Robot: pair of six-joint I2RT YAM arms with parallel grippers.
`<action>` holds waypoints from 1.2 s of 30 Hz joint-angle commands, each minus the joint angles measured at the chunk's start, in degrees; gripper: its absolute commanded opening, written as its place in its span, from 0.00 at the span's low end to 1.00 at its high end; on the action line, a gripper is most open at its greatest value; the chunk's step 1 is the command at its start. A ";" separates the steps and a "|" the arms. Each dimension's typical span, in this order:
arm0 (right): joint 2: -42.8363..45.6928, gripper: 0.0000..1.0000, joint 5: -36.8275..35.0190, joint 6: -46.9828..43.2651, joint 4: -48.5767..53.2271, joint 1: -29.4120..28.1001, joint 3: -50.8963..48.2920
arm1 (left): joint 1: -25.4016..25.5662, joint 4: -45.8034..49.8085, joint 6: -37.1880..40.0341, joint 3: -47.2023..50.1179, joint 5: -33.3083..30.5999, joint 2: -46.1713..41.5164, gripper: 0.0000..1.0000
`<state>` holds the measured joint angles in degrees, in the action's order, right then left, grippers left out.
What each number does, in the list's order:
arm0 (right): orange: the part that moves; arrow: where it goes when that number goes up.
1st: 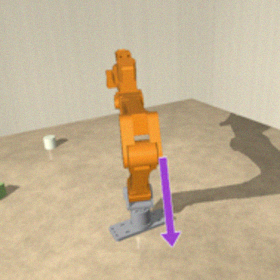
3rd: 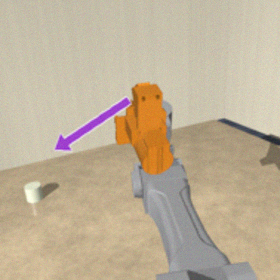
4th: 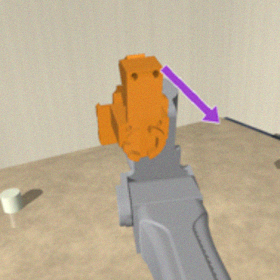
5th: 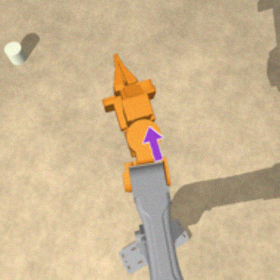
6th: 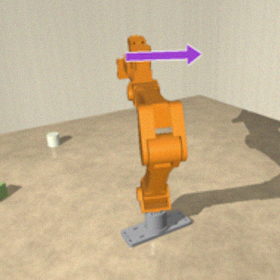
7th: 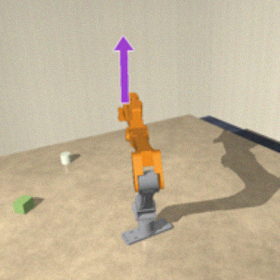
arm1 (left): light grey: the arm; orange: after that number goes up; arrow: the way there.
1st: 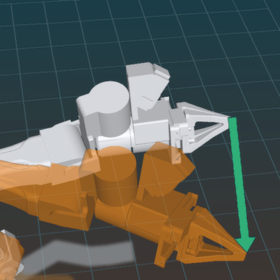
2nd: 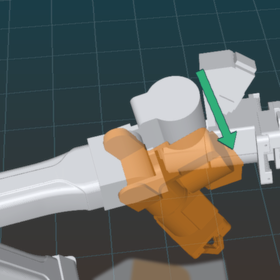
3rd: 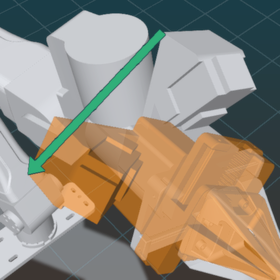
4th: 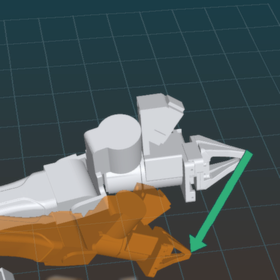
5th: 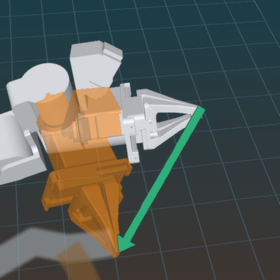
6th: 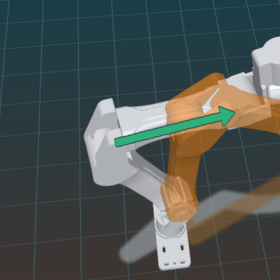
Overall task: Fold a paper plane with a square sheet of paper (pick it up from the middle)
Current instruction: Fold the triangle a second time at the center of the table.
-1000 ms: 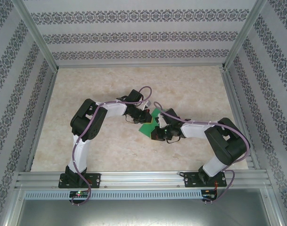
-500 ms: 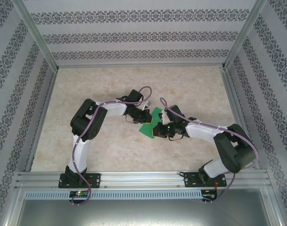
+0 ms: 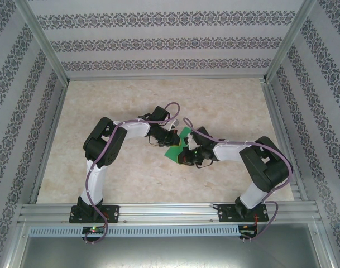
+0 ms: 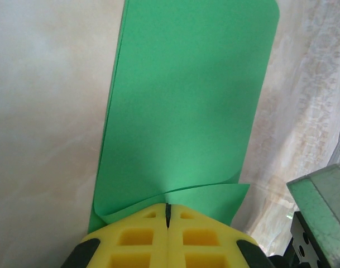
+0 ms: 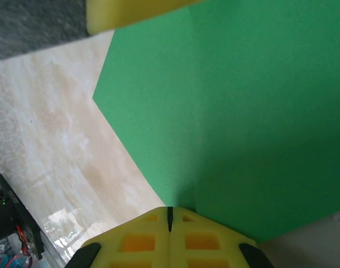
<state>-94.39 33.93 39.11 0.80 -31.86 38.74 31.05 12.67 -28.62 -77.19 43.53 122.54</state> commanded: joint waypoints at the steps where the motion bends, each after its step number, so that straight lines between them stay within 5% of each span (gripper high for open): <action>1: -0.08 0.00 0.53 -0.78 0.57 -0.92 -1.04 | -0.33 5.61 2.24 1.16 -6.69 3.69 0.03; 10: 4.58 0.00 0.30 1.62 -0.26 -1.83 -5.69 | -0.37 6.14 2.69 0.90 -6.44 3.88 0.03; 17: 8.81 0.00 0.57 6.20 -6.81 4.93 -2.57 | -0.37 6.69 2.78 0.66 -6.17 3.65 0.02; 26: -0.16 0.00 1.29 3.47 -5.73 6.61 4.97 | -0.37 6.89 2.68 0.37 -6.07 3.01 0.02; 36: -3.37 0.00 -1.92 0.29 -4.50 7.58 2.67 | -0.42 7.24 3.04 0.09 -5.83 3.41 0.02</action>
<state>-95.42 35.57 41.76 -6.17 -24.84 43.33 31.00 14.17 -27.18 -77.97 43.07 122.65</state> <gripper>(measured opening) 0.042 0.064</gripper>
